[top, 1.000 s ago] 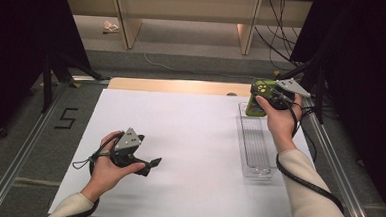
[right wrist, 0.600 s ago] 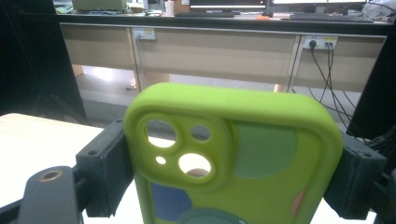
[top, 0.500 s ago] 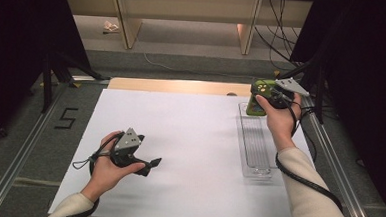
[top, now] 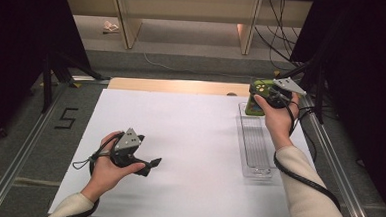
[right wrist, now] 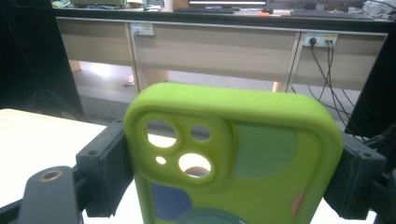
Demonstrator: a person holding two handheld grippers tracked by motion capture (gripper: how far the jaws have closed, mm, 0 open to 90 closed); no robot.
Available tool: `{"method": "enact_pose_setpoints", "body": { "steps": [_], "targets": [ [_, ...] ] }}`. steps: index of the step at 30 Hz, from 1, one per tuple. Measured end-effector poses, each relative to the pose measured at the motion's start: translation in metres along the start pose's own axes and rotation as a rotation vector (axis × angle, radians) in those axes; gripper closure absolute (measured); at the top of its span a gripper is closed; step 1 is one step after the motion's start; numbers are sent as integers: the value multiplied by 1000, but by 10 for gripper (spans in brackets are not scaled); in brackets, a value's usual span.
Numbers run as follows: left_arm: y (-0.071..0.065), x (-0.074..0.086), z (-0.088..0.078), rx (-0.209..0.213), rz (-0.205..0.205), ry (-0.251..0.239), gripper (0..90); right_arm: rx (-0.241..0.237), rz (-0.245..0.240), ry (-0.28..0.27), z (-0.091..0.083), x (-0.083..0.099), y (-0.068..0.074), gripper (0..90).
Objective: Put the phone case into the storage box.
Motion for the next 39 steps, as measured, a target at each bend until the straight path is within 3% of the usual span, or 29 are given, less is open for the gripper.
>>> {"method": "enact_pose_setpoints", "body": {
  "steps": [39],
  "targets": [
    [1,2,1,4,-9,2,29,10,-6,16,16,3,0,175]
  ]
}}
Point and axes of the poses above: each handheld gripper's, and its own axes: z roughly forward along the jaws, x roughly out of its underside, y roughly to its left, the point moved 1 cm from there along z, roughly forward along the jaws, and after that the axes turned 9 degrees about -x, right-handed, at the moved point
